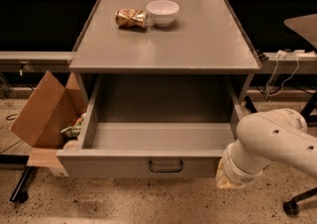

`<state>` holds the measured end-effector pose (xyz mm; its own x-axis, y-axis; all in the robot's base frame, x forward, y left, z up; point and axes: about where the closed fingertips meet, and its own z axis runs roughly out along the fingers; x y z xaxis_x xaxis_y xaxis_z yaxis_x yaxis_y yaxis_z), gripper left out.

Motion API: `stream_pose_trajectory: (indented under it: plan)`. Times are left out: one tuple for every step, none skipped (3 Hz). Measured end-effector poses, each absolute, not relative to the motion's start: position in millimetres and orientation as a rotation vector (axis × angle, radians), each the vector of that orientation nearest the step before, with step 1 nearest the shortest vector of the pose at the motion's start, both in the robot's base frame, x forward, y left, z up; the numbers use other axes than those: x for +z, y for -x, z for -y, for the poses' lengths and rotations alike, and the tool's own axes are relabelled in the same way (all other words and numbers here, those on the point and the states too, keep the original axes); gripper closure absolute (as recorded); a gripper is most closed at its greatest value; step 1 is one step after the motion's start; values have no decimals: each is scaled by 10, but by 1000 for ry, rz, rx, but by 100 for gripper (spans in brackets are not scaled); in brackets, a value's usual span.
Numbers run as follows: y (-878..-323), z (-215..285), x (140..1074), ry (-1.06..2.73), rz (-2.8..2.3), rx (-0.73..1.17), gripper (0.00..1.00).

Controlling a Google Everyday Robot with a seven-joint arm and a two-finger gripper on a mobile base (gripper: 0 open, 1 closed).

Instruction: Close top drawer

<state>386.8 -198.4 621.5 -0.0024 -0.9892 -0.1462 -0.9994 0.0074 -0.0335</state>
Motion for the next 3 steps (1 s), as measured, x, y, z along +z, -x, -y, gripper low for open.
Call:
stream_pose_trajectory:
  plan:
    - [-3970,1954,6222,2096,-2110,87,83]
    - [-3970,1954,6222,2096,-2110,87,60]
    - [-3970,1954,6222,2096,-2110,87,37]
